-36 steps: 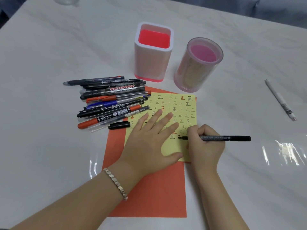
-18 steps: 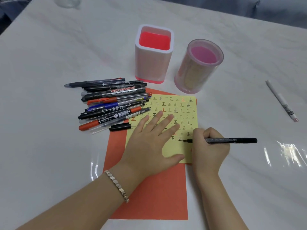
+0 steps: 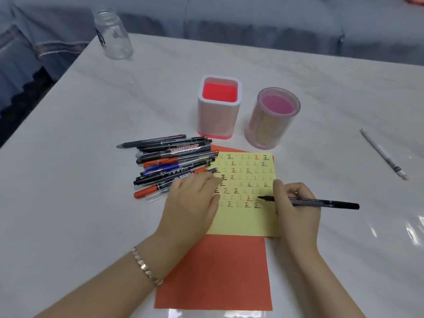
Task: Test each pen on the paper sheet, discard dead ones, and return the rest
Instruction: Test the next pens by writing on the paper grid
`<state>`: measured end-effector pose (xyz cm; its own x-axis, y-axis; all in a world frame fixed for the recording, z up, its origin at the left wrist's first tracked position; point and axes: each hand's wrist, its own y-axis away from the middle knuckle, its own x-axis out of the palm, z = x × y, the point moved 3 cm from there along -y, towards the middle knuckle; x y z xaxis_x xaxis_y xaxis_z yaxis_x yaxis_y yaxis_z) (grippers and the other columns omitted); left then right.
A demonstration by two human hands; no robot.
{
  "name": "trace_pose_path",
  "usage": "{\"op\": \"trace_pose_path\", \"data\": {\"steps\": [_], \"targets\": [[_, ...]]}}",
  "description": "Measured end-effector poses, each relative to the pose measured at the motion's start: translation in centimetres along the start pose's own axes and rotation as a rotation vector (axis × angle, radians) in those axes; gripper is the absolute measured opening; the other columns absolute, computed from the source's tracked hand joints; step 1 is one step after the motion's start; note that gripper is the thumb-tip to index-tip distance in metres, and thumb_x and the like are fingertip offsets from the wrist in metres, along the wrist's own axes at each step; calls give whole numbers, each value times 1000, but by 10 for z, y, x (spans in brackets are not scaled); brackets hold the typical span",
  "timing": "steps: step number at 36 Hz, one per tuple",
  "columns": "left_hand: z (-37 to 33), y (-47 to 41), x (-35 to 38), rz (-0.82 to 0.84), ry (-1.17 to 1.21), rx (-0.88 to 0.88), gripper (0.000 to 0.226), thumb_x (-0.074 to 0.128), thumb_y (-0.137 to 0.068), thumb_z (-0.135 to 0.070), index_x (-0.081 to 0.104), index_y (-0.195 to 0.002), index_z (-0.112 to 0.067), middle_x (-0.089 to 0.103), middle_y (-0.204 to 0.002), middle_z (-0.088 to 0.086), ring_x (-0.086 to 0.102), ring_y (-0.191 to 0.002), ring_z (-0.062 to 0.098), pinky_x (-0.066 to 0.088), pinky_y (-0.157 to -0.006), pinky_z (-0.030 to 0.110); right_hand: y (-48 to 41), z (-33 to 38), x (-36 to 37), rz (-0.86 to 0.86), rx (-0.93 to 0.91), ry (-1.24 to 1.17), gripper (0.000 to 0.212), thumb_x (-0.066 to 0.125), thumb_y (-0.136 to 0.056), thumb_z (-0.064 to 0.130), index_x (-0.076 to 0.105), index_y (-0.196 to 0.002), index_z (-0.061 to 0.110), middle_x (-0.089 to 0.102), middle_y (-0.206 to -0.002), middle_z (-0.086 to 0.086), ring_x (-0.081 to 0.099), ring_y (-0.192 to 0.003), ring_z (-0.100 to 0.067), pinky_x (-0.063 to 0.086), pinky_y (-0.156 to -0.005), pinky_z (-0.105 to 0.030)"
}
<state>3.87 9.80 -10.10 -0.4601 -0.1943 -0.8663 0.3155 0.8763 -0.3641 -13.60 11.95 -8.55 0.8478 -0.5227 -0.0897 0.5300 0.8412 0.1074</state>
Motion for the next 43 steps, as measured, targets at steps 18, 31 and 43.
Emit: {"op": "trace_pose_path", "data": {"steps": [18,31,43], "targets": [[17,6,-29,106,126,-200,11,53,-91,-22,64,-93,-22,62,-86,-10,56,-81,10,39,-73,21,9,19,7,283,76,-80,40,45,-83,42,68,-74,11,72,-66,-11,66,-62,-17,52,-62,-22],[-34,-17,-54,97,636,-209,19,52,-91,-24,48,-92,-42,55,-90,-20,47,-90,-8,35,-74,5,8,65,-9,334,25,-263,49,39,-77,44,73,-58,15,68,-58,-19,62,-53,-20,50,-55,-19],[-58,-29,-48,229,595,31,10,44,-92,-28,51,-98,-31,49,-91,-20,41,-91,-8,32,-79,5,5,66,-12,365,-79,1,39,54,-78,44,44,-54,15,47,-42,-4,42,-43,-10,38,-49,-13]]}}
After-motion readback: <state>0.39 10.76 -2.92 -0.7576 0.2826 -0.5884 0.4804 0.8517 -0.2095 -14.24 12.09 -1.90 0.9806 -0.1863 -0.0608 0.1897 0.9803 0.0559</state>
